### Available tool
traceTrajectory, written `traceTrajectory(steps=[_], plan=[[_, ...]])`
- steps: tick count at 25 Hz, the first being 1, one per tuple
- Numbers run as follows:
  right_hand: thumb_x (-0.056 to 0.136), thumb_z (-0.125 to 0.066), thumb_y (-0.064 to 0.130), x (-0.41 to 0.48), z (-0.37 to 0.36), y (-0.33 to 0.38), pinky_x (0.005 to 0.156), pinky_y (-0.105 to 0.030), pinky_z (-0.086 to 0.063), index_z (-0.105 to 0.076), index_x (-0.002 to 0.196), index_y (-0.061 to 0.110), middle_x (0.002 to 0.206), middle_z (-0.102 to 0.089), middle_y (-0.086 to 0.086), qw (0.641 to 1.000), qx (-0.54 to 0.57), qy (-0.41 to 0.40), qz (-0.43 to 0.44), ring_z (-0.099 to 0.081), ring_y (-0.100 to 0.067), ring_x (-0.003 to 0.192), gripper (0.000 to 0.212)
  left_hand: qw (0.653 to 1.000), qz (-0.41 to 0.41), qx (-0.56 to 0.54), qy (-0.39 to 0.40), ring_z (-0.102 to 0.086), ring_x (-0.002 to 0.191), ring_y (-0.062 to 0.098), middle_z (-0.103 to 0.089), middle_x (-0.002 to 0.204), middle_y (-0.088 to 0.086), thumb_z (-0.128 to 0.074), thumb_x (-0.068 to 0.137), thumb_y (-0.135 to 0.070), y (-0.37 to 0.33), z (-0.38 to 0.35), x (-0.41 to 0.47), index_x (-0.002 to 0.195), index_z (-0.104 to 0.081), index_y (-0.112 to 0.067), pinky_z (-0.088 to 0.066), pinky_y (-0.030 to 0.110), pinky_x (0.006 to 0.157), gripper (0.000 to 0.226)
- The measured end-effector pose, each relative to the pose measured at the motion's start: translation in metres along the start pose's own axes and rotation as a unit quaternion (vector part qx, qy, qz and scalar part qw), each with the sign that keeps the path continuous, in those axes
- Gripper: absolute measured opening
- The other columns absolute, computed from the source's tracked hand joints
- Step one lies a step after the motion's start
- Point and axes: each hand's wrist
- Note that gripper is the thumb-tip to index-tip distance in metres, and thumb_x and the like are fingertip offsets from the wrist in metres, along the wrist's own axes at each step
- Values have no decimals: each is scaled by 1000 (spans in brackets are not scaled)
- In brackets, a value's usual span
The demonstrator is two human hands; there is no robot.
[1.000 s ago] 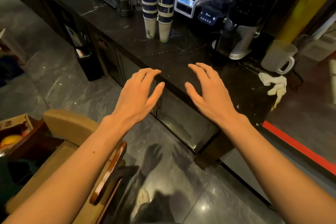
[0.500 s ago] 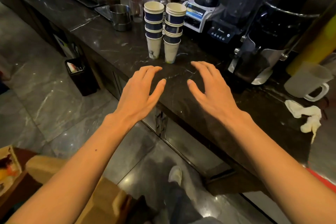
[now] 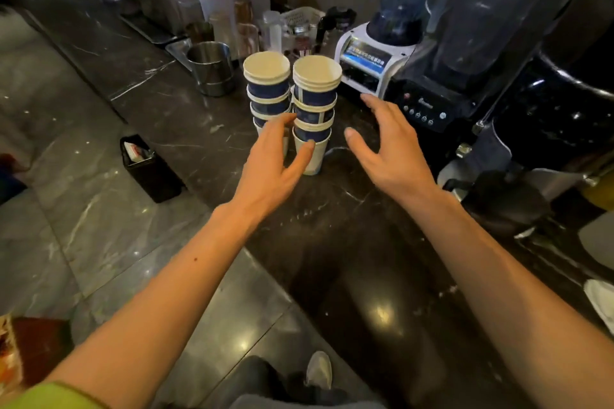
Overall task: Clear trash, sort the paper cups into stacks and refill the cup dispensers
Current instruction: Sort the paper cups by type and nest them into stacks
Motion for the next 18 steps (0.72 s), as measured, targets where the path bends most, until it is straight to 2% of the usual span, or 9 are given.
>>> traceTrajectory(steps=[4, 7, 8, 10, 12, 14, 16, 18], plan=[[89, -64, 47, 59, -14, -10, 114, -34, -30, -28, 150, 23, 153, -36, 0, 997, 60, 7, -44, -33, -14, 141, 75, 994, 65, -92, -9, -47, 125, 4, -47, 141, -5, -68, 90, -32, 19, -16, 50, 144, -35, -17, -40, 19, 103, 65], [80, -72, 50, 92, -30, -9, 117, -41, -29, -23, 152, 22, 157, -30, 0, 992, 88, 36, -85, -28, -15, 144, 91, 993, 51, -100, -21, -40, 124, -5, -42, 134, -12, -72, 86, -26, 37, -31, 68, 144, -33, -12, -35, 9, 104, 71], [78, -74, 51, 102, -35, -9, 117, -42, -29, -22, 152, 22, 158, -29, -1, 991, 84, 41, -94, -27, -15, 144, 95, 993, 44, -109, -15, -39, 127, -3, -42, 136, -11, -73, 85, -27, 44, -34, 76, 145, -33, -13, -35, 13, 107, 73], [74, -77, 51, 121, -46, -6, 116, -40, -30, -24, 152, 20, 156, -32, -1, 991, 81, 34, -104, -31, -15, 142, 99, 990, 29, -139, 12, -40, 135, 7, -43, 145, -3, -73, 84, -29, 62, -41, 95, 145, -32, -16, -38, 31, 113, 74], [73, -79, 50, 126, -51, -5, 115, -38, -33, -28, 150, 18, 154, -37, -1, 991, 87, 37, -97, -36, -14, 138, 98, 987, 9, -157, 16, -39, 138, 10, -42, 148, -1, -72, 85, -29, 70, -44, 104, 147, -30, -16, -37, 39, 114, 76], [72, -79, 51, 139, -59, -1, 114, -40, -35, -32, 149, 19, 151, -40, -1, 990, 76, 23, -119, -38, -15, 137, 96, 983, 12, -178, 39, -36, 140, 8, -40, 151, -3, -72, 86, -27, 76, -39, 120, 149, -28, -17, -33, 33, 116, 77], [71, -79, 52, 147, -66, 0, 112, -40, -37, -37, 147, 20, 148, -45, 1, 988, 67, 4, -136, -42, -14, 134, 92, 978, 12, -196, 63, -31, 140, 2, -37, 153, -5, -73, 86, -25, 82, -38, 128, 150, -26, -18, -27, 20, 116, 79], [69, -79, 56, 144, -64, -2, 111, -39, -39, -39, 145, 23, 146, -47, 3, 990, 58, 6, -132, -43, -12, 133, 92, 974, 5, -218, 63, -29, 141, 0, -35, 154, -5, -73, 86, -24, 78, -39, 129, 151, -24, -17, -24, 13, 114, 81]])
Point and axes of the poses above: each hand's wrist, its own x-axis towards the middle knuckle, its own z-axis out of the back of the hand, y = z × x
